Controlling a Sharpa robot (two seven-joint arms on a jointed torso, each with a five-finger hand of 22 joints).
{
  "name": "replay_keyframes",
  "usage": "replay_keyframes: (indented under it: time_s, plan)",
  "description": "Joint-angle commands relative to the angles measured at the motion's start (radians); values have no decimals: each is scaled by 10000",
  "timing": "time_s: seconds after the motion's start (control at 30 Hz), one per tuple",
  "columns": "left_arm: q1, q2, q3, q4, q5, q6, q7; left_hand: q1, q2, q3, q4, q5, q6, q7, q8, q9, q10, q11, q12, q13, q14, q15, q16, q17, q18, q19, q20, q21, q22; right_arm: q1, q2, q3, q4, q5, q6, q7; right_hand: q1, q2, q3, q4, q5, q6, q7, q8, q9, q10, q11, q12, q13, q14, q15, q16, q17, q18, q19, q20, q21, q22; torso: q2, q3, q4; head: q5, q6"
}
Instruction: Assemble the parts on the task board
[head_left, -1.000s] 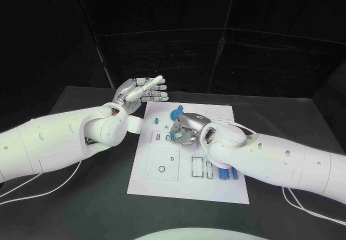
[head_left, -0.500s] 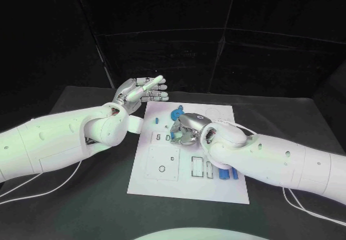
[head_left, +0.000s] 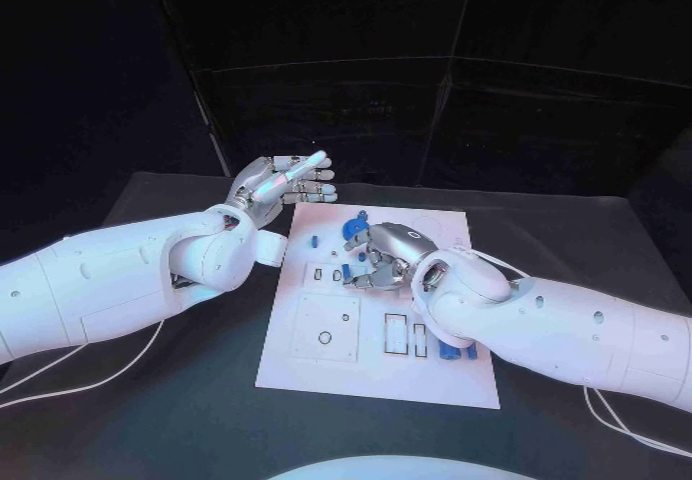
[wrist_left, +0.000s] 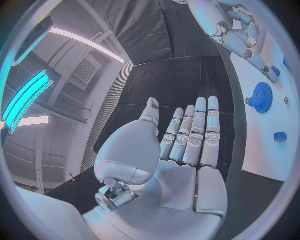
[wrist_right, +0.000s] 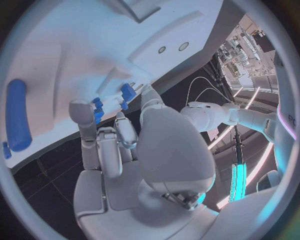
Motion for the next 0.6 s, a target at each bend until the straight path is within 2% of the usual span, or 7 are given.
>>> replay_keyframes:
  time_s: [0.03,0.27,0.33,0.37,0.5,0.57,0.6]
  plan:
    - [18,-17,7,-47,-98,169,-89,58,168,40,-102,33,347,-1,75,52,319,-130,81,32,333,-109,58,46,149,274,-86,33,17,17,-282,10,319,411,-1332,1210,180,77,109,-37,126,-13,-8,115,23,74,-9,138,109,877,15,-5,1859,45,64,48,12,72,-16,-6,-12,1,24]
    - [18,-73,7,-199,-818,258,-613,26,252,-3,-141,56,1163,-360,264,81,1488,-608,342,90,2186,-714,759,435,150,2054,-710,855,335,108,-1239,46,1058,1961,-1574,3333,265,220,116,-104,497,261,-89,342,54,170,-76,250,209,829,-37,-84,1666,73,-22,11,-68,-89,-18,-5,-21,51,125]
    - [18,-113,7,-217,-1102,61,-953,9,243,-43,-166,54,1375,-582,269,66,2034,-851,485,144,3857,-1145,1699,948,140,3301,-1173,1618,685,204,-1588,127,1258,2707,-1513,3772,306,299,126,-154,630,358,-123,413,57,179,-109,263,214,816,-64,-107,1616,79,-52,-11,-97,-135,-20,0,-26,54,147]
    - [18,-136,7,-215,-1226,-69,-1222,4,234,-60,-180,55,1478,-581,274,63,2219,-939,516,160,4258,-1252,1974,1136,169,3611,-1291,1851,802,257,-1760,191,1331,3065,-1456,3889,357,347,146,-200,692,386,-136,435,54,170,-123,257,200,810,-77,-119,1591,83,-65,-23,-110,-156,-13,-2,-13,39,156]
    - [20,-249,8,-182,-2062,-292,-2675,-72,174,-162,-207,38,1485,-650,115,4,2709,-1082,597,250,4901,-1435,3113,2091,100,4136,-1534,2584,1237,547,-2349,330,1441,3882,-1351,4001,554,499,219,-392,848,464,-173,498,37,150,-163,240,166,803,-115,-138,1558,84,-80,-62,-127,-183,-28,-2,-24,58,179]
    - [21,-278,9,-181,-2748,-82,-3461,-151,62,-279,-214,51,1483,-690,109,23,3050,-1195,823,407,5019,-1544,5745,4914,66,4284,-1635,3106,1580,745,-2651,373,1393,4085,-1326,3996,580,528,229,-427,865,477,-178,508,33,160,-170,248,175,803,-121,-141,1554,83,-76,-68,-125,-179,-39,11,-26,83,162]
    - [22,-285,9,-185,-3106,133,-3876,-194,1,-341,-210,70,1575,-831,181,56,3353,-1224,1071,556,5029,-1659,7283,6589,87,4428,-1717,3424,1780,824,-2773,387,1365,4149,-1292,3977,581,530,229,-428,866,478,-179,509,33,164,-170,251,180,803,-121,-140,1556,82,-76,-69,-124,-177,-44,7,-7,72,165]
